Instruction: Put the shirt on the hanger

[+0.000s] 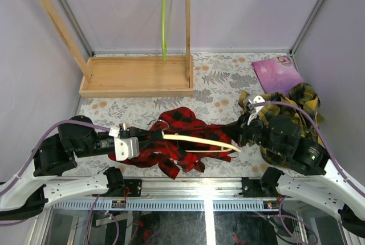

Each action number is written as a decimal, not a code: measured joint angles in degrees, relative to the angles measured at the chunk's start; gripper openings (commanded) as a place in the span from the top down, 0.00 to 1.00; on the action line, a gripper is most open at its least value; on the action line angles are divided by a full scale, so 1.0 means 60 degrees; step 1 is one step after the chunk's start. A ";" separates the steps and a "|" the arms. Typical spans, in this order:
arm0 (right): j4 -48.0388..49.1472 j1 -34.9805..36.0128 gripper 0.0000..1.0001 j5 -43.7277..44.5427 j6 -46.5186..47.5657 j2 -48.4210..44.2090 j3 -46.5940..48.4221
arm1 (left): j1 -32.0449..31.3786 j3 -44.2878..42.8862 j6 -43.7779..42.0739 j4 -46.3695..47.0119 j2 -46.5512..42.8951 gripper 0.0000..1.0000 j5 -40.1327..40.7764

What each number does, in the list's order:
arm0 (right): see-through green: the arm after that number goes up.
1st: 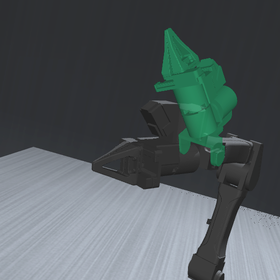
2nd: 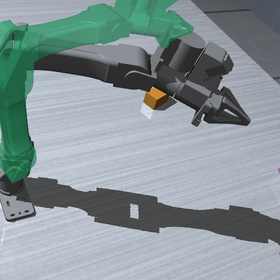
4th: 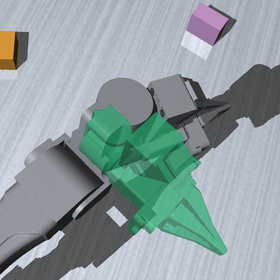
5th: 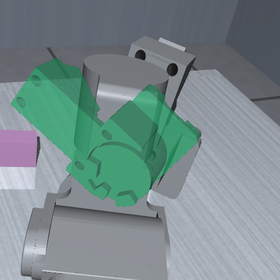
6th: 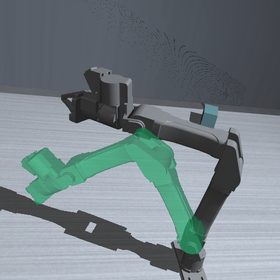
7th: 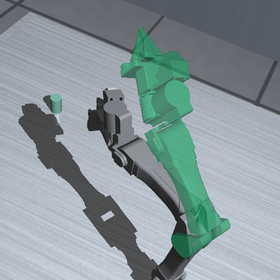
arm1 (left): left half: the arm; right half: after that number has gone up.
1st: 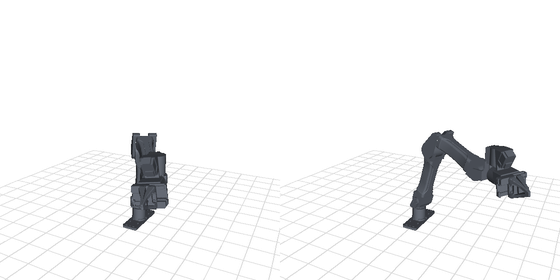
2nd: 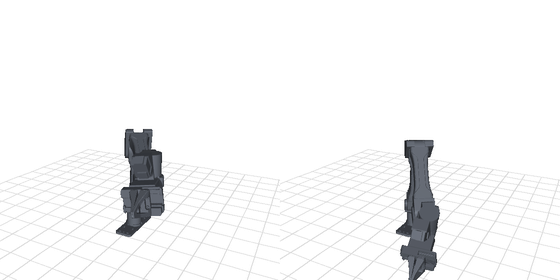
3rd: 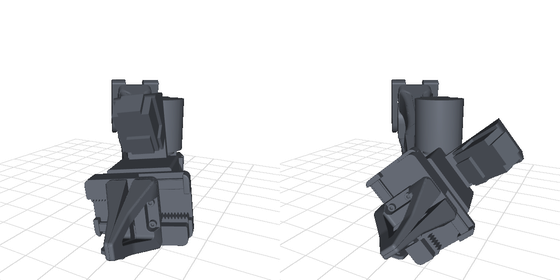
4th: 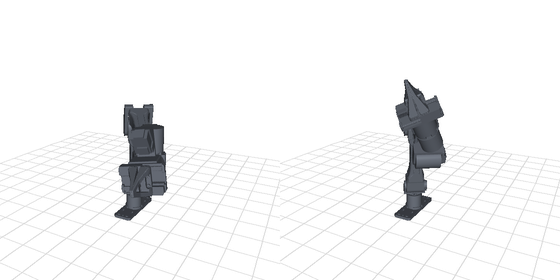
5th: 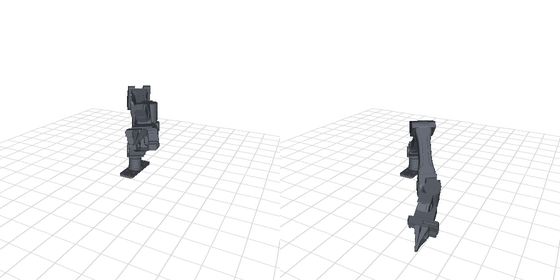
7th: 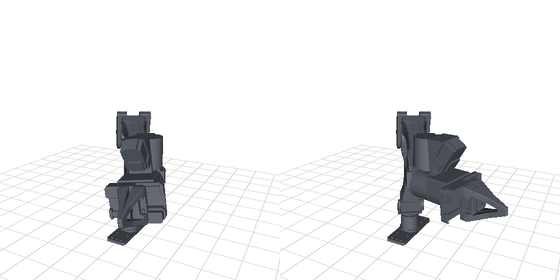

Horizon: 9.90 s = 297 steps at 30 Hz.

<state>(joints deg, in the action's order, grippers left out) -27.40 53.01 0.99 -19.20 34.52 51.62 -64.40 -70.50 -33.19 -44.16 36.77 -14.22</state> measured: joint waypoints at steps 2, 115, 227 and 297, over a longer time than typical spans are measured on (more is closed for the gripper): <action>-0.0186 0.0018 1.00 0.0189 0.0157 0.0036 0.0186 | 0.0000 0.0000 -0.0011 0.0000 -0.0018 1.00 0.0200; 0.3708 0.0011 1.00 -0.0102 -0.5599 -0.3934 -0.4954 | -0.0011 0.0313 -0.0208 0.0073 -0.0455 1.00 0.1341; -0.2025 0.0011 0.20 -0.2605 0.1370 0.1792 0.3595 | -0.0015 0.0310 -0.0535 -0.0040 0.1067 1.00 0.2284; 0.1439 -0.0007 0.41 -0.4291 0.1129 0.1100 0.1024 | 0.0051 0.0310 -0.0229 -0.0066 0.1177 1.00 0.0958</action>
<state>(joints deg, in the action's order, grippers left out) -18.76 52.97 -24.75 -12.43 41.12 57.76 -64.10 -68.64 -34.57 -44.56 43.83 -8.47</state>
